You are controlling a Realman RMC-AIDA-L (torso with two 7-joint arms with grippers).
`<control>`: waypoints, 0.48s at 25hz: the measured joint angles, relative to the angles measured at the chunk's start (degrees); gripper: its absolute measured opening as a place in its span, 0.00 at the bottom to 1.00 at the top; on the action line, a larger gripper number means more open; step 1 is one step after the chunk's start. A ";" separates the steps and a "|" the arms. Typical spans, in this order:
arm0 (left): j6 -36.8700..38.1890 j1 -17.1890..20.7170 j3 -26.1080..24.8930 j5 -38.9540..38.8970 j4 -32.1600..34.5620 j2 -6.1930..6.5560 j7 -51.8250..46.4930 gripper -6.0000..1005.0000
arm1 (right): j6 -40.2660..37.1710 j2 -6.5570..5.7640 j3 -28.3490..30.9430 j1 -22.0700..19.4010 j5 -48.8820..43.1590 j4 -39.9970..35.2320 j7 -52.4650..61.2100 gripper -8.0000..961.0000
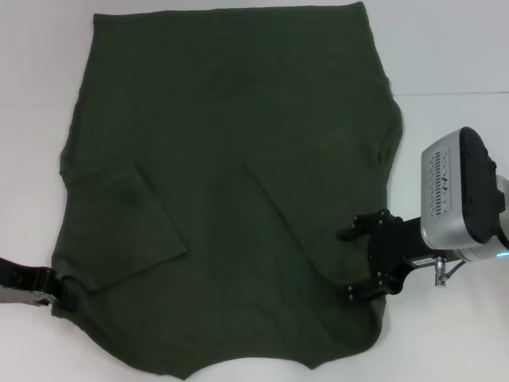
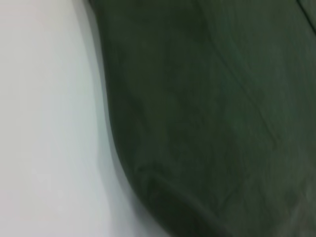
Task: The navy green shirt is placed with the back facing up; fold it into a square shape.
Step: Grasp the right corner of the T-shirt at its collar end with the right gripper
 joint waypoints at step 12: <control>-0.01 -0.19 0.02 0.00 0.00 0.15 -0.01 0.05 | 3.24 0.18 -3.47 0.09 0.39 0.43 0.50 0.92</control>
